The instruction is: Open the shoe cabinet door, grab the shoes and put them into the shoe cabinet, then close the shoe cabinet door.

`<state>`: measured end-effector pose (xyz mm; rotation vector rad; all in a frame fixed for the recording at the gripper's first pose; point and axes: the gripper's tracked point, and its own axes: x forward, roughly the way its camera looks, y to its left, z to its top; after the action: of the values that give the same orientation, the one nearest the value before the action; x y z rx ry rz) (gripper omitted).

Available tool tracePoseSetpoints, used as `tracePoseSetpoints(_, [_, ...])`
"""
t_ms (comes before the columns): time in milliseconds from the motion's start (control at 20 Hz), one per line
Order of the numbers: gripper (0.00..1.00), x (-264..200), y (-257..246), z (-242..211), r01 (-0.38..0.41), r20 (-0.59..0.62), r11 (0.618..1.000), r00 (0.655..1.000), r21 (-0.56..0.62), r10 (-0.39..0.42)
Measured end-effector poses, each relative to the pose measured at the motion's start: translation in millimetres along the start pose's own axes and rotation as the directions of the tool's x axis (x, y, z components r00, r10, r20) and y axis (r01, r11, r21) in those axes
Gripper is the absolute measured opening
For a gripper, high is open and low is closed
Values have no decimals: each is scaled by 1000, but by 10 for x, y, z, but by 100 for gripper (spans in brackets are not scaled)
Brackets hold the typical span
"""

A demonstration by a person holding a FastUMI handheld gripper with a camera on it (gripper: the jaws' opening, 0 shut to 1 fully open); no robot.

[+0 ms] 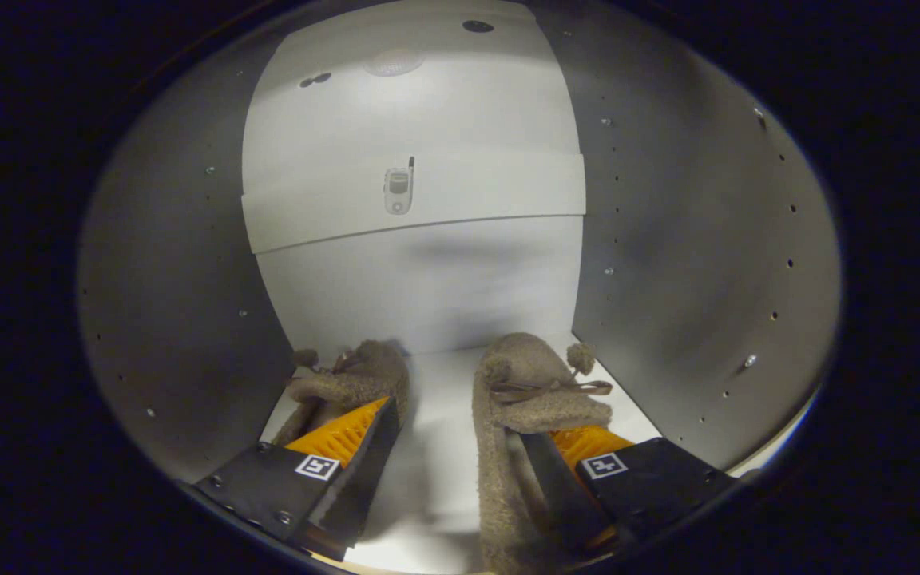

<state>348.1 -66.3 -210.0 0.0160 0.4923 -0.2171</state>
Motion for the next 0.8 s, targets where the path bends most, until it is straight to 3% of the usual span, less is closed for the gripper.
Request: tracePoseSetpoints(800, [94, -223, 6, 5, 4, 6, 1000, 1000, -15, -4])
